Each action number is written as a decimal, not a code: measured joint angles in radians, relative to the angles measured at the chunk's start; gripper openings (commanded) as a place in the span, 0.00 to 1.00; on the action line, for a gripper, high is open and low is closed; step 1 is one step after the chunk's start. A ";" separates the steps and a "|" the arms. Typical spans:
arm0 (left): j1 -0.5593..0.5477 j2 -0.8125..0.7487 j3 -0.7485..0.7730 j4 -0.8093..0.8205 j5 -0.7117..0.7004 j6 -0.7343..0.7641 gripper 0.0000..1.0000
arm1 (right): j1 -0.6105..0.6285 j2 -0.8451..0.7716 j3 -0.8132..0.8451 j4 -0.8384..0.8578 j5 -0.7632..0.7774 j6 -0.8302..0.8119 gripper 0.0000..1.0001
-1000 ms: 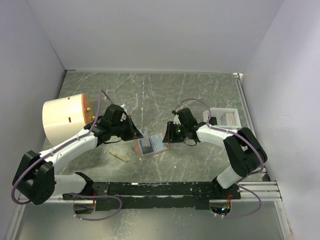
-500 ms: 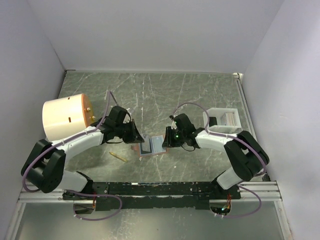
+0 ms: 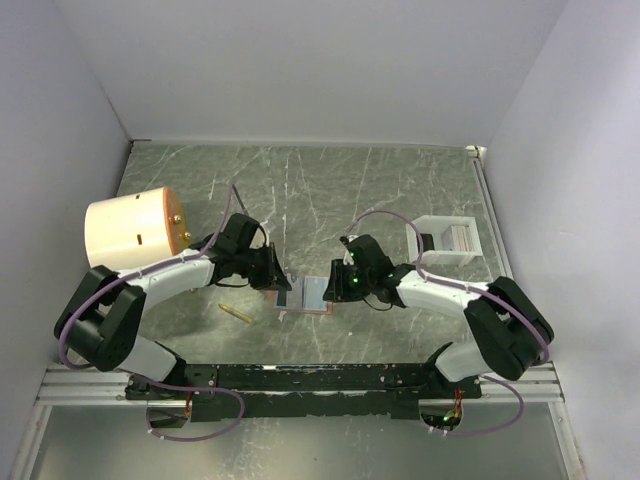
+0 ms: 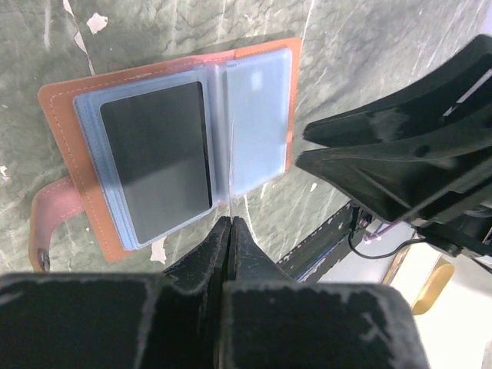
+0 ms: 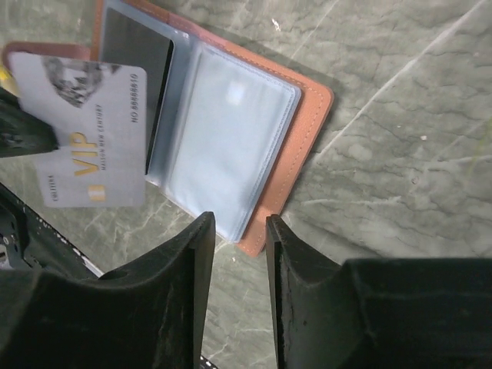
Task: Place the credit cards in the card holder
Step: Insert the credit card into the card holder.
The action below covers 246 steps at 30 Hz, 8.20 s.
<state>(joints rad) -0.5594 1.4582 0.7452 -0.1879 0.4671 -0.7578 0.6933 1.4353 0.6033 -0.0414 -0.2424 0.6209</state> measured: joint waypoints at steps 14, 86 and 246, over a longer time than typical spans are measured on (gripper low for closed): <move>0.000 0.075 0.035 0.000 0.036 0.062 0.07 | 0.000 0.018 0.053 -0.023 0.109 0.029 0.29; 0.002 0.141 0.066 -0.066 -0.043 0.010 0.07 | 0.014 0.167 0.136 -0.011 0.124 -0.009 0.13; -0.037 0.212 -0.006 0.175 -0.053 -0.141 0.29 | 0.074 0.101 0.055 0.046 0.123 0.119 0.20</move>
<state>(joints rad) -0.5968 1.6699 0.7395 -0.0128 0.4137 -0.8986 0.7673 1.5368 0.6586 0.0048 -0.1192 0.7403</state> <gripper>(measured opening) 0.303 0.206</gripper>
